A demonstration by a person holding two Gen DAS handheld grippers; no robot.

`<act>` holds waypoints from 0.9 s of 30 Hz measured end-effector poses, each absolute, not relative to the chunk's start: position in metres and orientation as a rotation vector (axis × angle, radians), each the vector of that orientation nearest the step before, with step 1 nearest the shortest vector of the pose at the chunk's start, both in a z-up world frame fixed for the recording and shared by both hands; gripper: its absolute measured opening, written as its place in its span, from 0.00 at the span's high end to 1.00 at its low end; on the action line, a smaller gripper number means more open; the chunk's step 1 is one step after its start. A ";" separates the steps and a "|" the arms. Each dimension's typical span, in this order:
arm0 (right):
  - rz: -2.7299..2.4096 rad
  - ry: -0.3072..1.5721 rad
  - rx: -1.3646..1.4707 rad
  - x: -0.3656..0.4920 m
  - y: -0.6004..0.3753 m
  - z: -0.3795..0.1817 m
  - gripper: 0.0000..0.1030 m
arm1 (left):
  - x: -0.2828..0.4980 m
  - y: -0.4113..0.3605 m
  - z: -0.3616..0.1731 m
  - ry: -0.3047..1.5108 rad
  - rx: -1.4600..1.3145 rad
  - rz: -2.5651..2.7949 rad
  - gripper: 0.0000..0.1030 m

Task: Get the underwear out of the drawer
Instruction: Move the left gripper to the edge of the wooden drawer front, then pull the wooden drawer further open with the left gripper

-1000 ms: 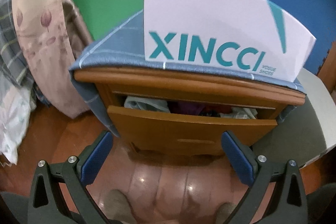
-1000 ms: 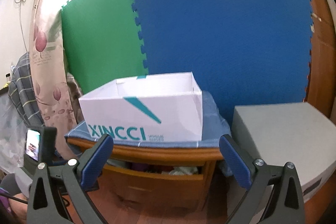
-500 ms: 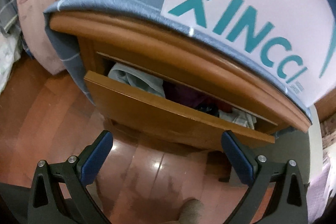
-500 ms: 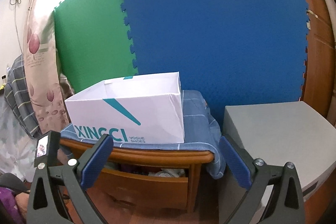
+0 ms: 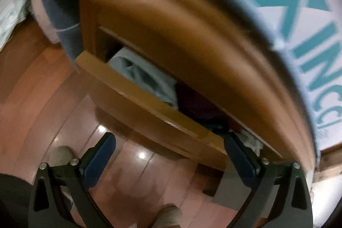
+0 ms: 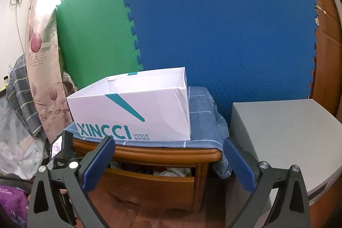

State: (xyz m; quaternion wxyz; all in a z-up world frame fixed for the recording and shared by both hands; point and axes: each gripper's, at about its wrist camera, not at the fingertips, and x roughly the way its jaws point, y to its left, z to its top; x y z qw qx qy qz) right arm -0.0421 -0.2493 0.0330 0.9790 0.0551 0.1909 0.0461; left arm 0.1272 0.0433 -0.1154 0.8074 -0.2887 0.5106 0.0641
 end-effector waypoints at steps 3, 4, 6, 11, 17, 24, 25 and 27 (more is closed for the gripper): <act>0.093 0.390 0.113 -0.041 -0.249 0.032 0.00 | 0.131 0.052 -0.127 1.127 -0.701 0.124 0.17; 0.093 0.391 0.114 -0.041 -0.249 0.032 0.00 | 0.131 0.056 -0.128 1.127 -0.732 0.120 0.18; 0.093 0.391 0.114 -0.042 -0.249 0.032 0.00 | 0.134 0.057 -0.128 1.133 -0.728 0.118 0.19; 0.091 0.399 0.114 -0.041 -0.249 0.030 0.00 | 0.124 0.049 -0.117 1.067 -0.721 0.026 0.64; 0.088 0.413 0.111 -0.038 -0.250 0.027 0.00 | 0.117 0.047 -0.111 1.033 -0.689 0.029 0.80; 0.088 0.421 0.121 -0.036 -0.251 0.027 0.00 | 0.115 0.057 -0.124 1.067 -0.771 -0.026 0.91; 0.091 0.420 0.121 -0.036 -0.251 0.027 0.00 | 0.116 0.062 -0.127 1.091 -0.763 -0.009 0.91; 0.098 0.424 0.117 -0.036 -0.250 0.026 0.00 | 0.124 0.062 -0.138 1.155 -0.779 0.031 0.62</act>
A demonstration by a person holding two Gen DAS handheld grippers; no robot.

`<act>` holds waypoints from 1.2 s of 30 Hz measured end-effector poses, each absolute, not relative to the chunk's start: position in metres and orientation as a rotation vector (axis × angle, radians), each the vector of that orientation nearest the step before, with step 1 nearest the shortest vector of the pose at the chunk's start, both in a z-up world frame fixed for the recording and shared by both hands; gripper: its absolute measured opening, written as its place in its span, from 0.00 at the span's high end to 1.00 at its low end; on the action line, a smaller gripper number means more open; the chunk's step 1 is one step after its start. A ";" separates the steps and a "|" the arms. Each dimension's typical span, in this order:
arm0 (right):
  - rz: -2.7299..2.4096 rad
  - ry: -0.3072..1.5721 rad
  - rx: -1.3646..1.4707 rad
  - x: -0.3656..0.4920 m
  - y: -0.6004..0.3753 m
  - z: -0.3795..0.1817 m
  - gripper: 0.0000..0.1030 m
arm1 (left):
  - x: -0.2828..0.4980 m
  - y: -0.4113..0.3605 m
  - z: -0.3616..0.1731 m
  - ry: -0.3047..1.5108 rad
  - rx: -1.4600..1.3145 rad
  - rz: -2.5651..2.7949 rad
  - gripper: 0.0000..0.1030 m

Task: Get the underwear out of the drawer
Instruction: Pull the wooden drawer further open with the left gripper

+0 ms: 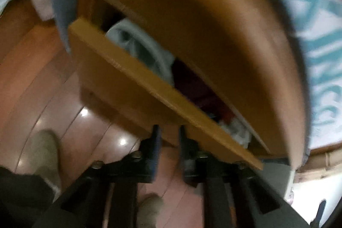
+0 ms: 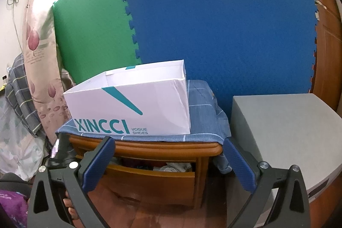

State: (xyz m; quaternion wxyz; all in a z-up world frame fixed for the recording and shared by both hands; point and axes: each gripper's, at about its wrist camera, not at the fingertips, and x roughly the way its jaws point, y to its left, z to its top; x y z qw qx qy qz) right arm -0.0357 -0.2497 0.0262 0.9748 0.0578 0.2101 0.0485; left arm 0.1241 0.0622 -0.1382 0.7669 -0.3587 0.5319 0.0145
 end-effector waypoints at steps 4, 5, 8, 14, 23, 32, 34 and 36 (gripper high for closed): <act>0.113 0.426 0.097 -0.036 -0.246 0.026 0.00 | 0.124 0.063 -0.144 1.166 -0.834 0.042 0.60; 0.114 0.428 0.096 -0.035 -0.245 0.026 0.00 | 0.123 0.064 -0.144 1.153 -0.854 0.023 0.60; 0.122 0.432 0.108 -0.034 -0.246 0.025 0.00 | 0.113 0.073 -0.140 1.064 -0.928 -0.008 0.60; 0.133 0.437 0.124 -0.034 -0.248 0.025 0.00 | 0.111 0.082 -0.138 1.006 -1.005 0.032 0.42; 0.155 0.449 0.116 -0.032 -0.244 0.024 0.00 | 0.109 0.102 -0.188 1.024 -1.100 0.089 0.00; 0.166 0.464 0.112 -0.029 -0.241 0.022 0.00 | 0.098 0.090 -0.169 1.001 -0.961 0.188 0.06; 0.171 0.471 0.120 -0.028 -0.241 0.021 0.00 | 0.097 0.086 -0.162 0.979 -0.960 0.202 0.22; 0.170 0.475 0.126 -0.027 -0.242 0.021 0.00 | 0.107 0.082 -0.154 0.988 -0.926 0.204 0.32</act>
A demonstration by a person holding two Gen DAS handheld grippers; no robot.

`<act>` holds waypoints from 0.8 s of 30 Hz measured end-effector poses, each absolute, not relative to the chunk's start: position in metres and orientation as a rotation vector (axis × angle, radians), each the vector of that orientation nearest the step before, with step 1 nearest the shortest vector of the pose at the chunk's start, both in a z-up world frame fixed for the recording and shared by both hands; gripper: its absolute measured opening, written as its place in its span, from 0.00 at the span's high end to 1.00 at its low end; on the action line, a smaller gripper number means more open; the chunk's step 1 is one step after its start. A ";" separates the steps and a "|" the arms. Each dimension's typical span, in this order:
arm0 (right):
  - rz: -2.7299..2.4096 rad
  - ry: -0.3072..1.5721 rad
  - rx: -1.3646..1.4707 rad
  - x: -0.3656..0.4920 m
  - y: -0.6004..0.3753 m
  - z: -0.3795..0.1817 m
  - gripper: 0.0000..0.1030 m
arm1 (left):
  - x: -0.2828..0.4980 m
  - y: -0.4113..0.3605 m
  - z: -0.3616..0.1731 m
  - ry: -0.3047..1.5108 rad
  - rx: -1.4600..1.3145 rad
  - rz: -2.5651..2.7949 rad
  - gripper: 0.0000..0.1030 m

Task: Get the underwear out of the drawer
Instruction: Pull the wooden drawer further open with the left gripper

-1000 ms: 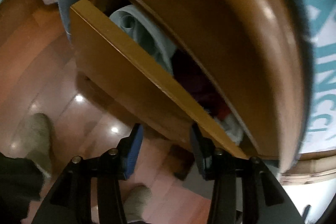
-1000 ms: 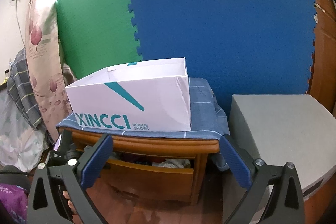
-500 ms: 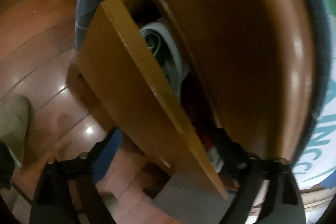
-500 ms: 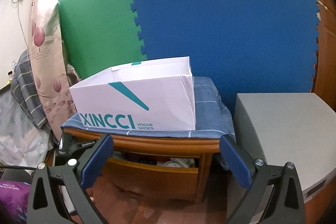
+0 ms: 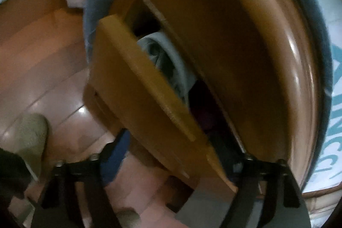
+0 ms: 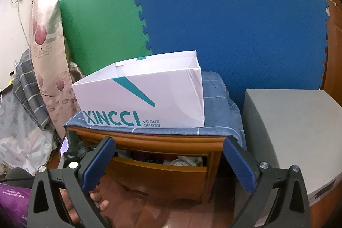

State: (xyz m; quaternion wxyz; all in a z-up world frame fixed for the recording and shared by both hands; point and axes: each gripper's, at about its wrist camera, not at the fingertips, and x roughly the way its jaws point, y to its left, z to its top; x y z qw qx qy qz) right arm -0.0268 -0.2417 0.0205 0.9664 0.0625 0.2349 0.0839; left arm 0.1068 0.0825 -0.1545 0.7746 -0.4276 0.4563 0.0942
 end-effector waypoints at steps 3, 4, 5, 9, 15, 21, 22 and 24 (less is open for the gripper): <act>0.174 0.481 0.135 -0.026 -0.243 0.020 0.00 | 0.117 0.098 -0.172 1.012 -1.084 0.237 0.34; 0.174 0.482 0.135 -0.026 -0.243 0.019 0.00 | 0.118 0.102 -0.176 0.989 -1.104 0.252 0.34; 0.174 0.483 0.135 -0.025 -0.243 0.019 0.00 | 0.118 0.102 -0.175 0.973 -1.082 0.261 0.34; 0.180 0.497 0.145 -0.021 -0.245 0.017 0.00 | 0.115 0.100 -0.167 0.976 -0.987 0.270 0.34; 0.165 0.523 0.158 -0.016 -0.248 0.014 0.00 | 0.106 0.093 -0.158 0.984 -0.841 0.274 0.31; 0.119 0.560 0.118 -0.012 -0.250 0.007 0.00 | 0.087 0.090 -0.156 1.033 -0.779 0.256 0.29; 0.117 0.582 0.115 -0.010 -0.251 0.004 0.00 | 0.083 0.090 -0.156 1.038 -0.769 0.252 0.28; 0.114 0.611 0.117 -0.007 -0.251 0.000 0.00 | 0.076 0.092 -0.159 1.057 -0.764 0.243 0.28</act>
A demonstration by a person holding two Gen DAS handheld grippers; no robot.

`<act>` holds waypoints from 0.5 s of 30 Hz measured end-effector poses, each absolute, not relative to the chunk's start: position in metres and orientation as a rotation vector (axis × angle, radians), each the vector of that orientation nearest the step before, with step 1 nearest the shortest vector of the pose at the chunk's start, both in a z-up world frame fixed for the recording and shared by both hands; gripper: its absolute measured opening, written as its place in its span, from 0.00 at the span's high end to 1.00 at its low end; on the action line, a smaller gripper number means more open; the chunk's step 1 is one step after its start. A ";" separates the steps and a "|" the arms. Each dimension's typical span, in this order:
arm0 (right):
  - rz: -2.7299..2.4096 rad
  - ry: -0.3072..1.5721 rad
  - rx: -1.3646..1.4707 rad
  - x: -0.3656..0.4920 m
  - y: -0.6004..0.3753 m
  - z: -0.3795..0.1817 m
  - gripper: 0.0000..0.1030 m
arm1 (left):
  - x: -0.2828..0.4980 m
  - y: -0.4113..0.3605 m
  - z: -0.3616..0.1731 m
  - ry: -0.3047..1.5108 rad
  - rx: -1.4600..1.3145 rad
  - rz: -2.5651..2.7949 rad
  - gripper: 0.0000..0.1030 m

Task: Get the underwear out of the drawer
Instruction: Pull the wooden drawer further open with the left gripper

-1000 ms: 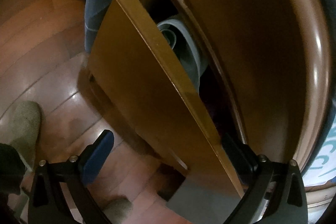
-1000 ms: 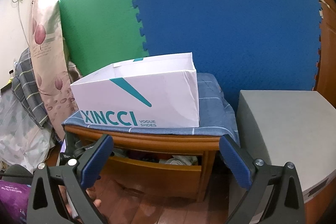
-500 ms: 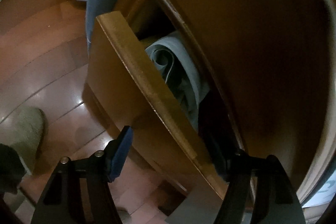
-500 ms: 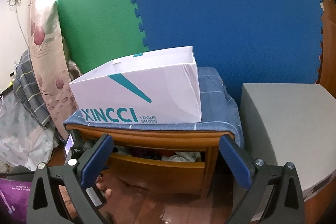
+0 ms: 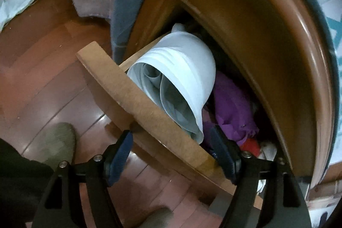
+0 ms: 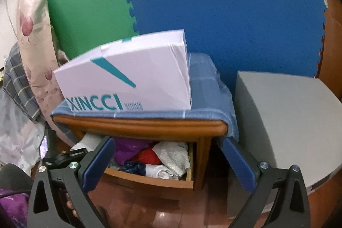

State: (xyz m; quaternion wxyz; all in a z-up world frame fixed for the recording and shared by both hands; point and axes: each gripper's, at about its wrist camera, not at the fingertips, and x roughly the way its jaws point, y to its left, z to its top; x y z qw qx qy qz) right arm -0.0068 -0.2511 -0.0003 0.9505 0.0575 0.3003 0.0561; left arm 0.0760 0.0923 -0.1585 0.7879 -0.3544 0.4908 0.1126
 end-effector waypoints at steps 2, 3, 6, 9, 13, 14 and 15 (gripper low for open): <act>0.111 0.632 0.106 -0.005 -0.250 -0.004 0.00 | 0.069 0.094 -0.161 1.074 -0.757 0.233 0.27; 0.104 0.641 0.094 -0.004 -0.248 -0.005 0.00 | 0.069 0.096 -0.165 1.079 -0.756 0.231 0.27; 0.097 0.650 0.079 -0.005 -0.247 -0.008 0.00 | 0.065 0.097 -0.165 1.091 -0.738 0.222 0.26; 0.088 0.661 0.074 -0.004 -0.247 -0.009 0.00 | 0.062 0.102 -0.172 1.107 -0.732 0.210 0.25; 0.084 0.678 0.070 -0.003 -0.247 -0.012 0.00 | 0.058 0.109 -0.174 1.118 -0.718 0.190 0.23; 0.086 0.686 0.069 -0.003 -0.246 -0.013 0.00 | 0.058 0.110 -0.175 1.123 -0.717 0.186 0.23; 0.086 0.692 0.066 -0.003 -0.246 -0.014 0.00 | 0.058 0.112 -0.175 1.128 -0.716 0.184 0.23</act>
